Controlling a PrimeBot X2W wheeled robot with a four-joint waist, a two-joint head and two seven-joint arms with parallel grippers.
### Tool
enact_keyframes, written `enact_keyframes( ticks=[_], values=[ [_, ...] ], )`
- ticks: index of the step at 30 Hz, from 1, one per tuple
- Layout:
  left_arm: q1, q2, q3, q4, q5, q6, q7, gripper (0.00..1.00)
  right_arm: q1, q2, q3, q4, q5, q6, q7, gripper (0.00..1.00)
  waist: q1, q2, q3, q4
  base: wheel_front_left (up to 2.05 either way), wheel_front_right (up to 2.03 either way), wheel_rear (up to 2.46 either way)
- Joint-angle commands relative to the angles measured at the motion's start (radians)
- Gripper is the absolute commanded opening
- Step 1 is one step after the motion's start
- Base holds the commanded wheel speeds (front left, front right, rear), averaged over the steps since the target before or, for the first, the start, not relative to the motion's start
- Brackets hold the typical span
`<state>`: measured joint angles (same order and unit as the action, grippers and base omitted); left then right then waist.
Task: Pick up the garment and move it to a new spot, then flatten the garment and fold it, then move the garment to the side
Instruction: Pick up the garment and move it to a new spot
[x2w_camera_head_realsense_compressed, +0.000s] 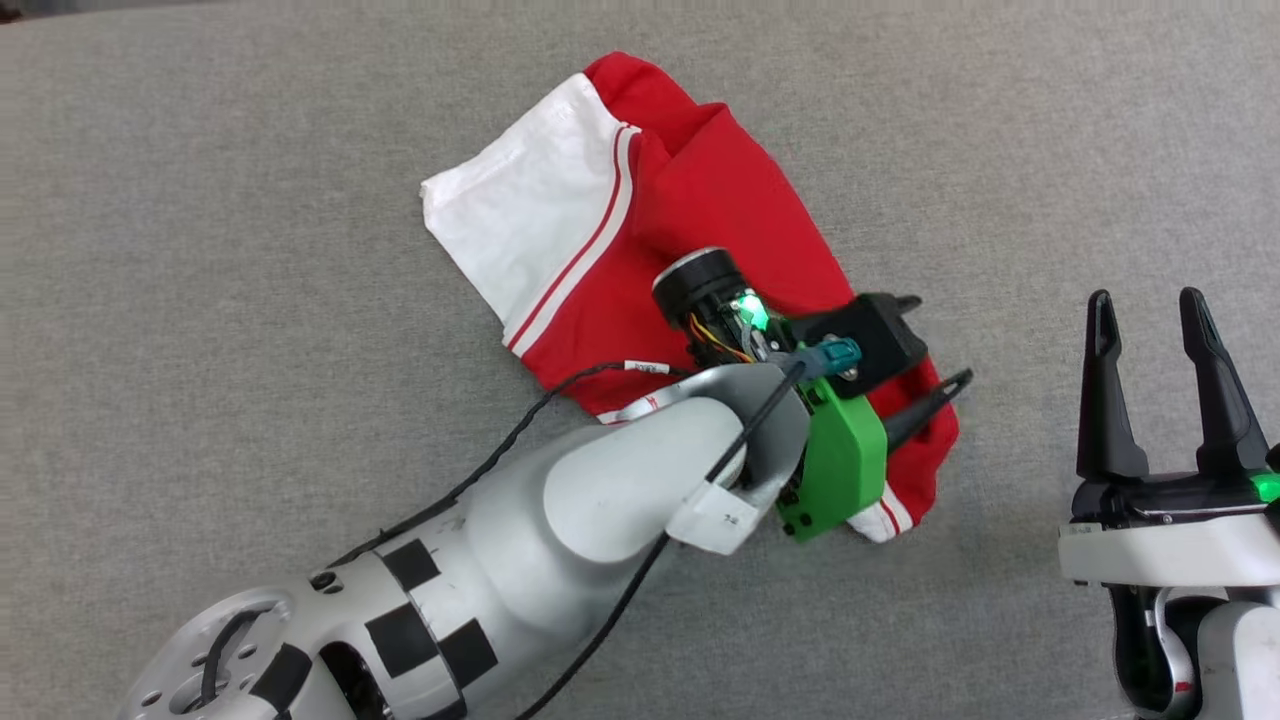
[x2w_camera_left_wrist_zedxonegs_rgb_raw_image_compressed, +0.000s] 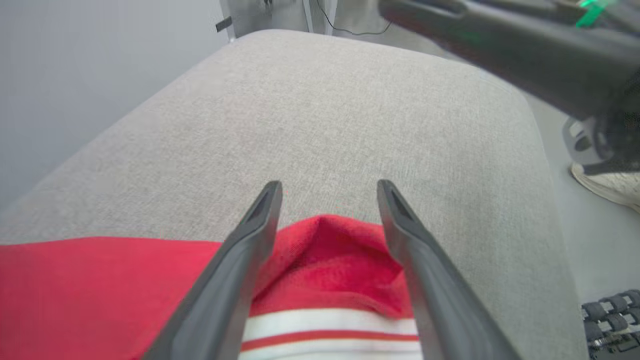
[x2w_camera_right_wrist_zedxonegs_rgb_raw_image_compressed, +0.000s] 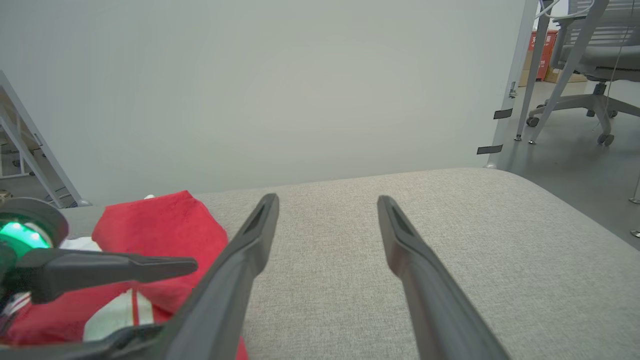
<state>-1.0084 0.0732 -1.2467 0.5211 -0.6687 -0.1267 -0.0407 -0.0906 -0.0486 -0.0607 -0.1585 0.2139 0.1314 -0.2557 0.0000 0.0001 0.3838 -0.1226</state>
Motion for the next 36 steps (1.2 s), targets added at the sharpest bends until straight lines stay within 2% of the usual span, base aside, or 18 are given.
enact_keyframes(
  ticks=[1,5,11,16,19,21,25,29,30,36],
  values=[
    [-0.008,-0.006,0.019,0.013,-0.002,0.011,-0.045,1.0,0.018,-0.002,-0.003,0.003,-0.009,-0.001,-0.006,1.0,0.0,-0.0001,-0.054,0.039,0.0,0.0,0.0],
    [0.01,0.005,0.074,0.039,-0.003,0.068,-0.154,1.0,0.044,-0.002,-0.006,0.005,-0.021,-0.001,-0.006,1.0,0.0,-0.0001,-0.105,0.074,0.0,0.0,0.0],
    [0.072,0.094,0.179,0.007,0.028,0.193,-0.217,1.0,0.078,-0.002,-0.011,0.009,-0.034,-0.001,-0.006,1.0,0.0,-0.0001,-0.163,0.119,0.0,0.0,0.0],
    [0.196,0.187,0.325,-0.137,0.083,0.293,-0.22,1.0,0.102,-0.002,-0.016,0.007,-0.045,-0.001,-0.006,1.0,0.0,-0.0001,-0.198,0.155,0.0,0.0,0.0],
    [0.289,0.23,0.417,-0.219,0.116,0.336,-0.221,1.0,0.113,-0.002,-0.012,0.008,-0.049,-0.001,-0.006,1.0,0.0,-0.0001,-0.212,0.171,0.0,0.0,0.0],
    [0.394,0.265,0.525,-0.288,0.15,0.373,-0.221,1.0,0.123,-0.002,-0.008,0.009,-0.054,-0.001,-0.006,1.0,0.0,-0.0001,-0.227,0.188,0.0,0.0,0.0],
    [0.527,0.286,0.672,-0.358,0.194,0.404,-0.221,1.0,0.135,-0.002,-0.003,0.013,-0.062,-0.001,-0.006,1.0,0.0,-0.0001,-0.245,0.204,0.0,0.0,0.0],
    [0.65,0.281,0.805,-0.41,0.243,0.41,-0.221,1.0,0.146,-0.002,0.0,0.018,-0.071,-0.001,-0.006,1.0,0.0,-0.0001,-0.26,0.215,0.0,0.0,0.0],
    [0.744,0.256,0.904,-0.447,0.285,0.395,-0.221,1.0,0.155,-0.002,0.0,0.024,-0.074,-0.001,-0.006,1.0,0.0,-0.0001,-0.272,0.223,0.0,0.0,0.0],
    [0.892,0.186,1.025,-0.47,0.373,0.345,-0.221,1.0,0.173,-0.002,0.011,0.046,-0.083,-0.001,-0.006,1.0,0.0,-0.0001,-0.299,0.23,0.0,0.0,0.0]
  ],
)
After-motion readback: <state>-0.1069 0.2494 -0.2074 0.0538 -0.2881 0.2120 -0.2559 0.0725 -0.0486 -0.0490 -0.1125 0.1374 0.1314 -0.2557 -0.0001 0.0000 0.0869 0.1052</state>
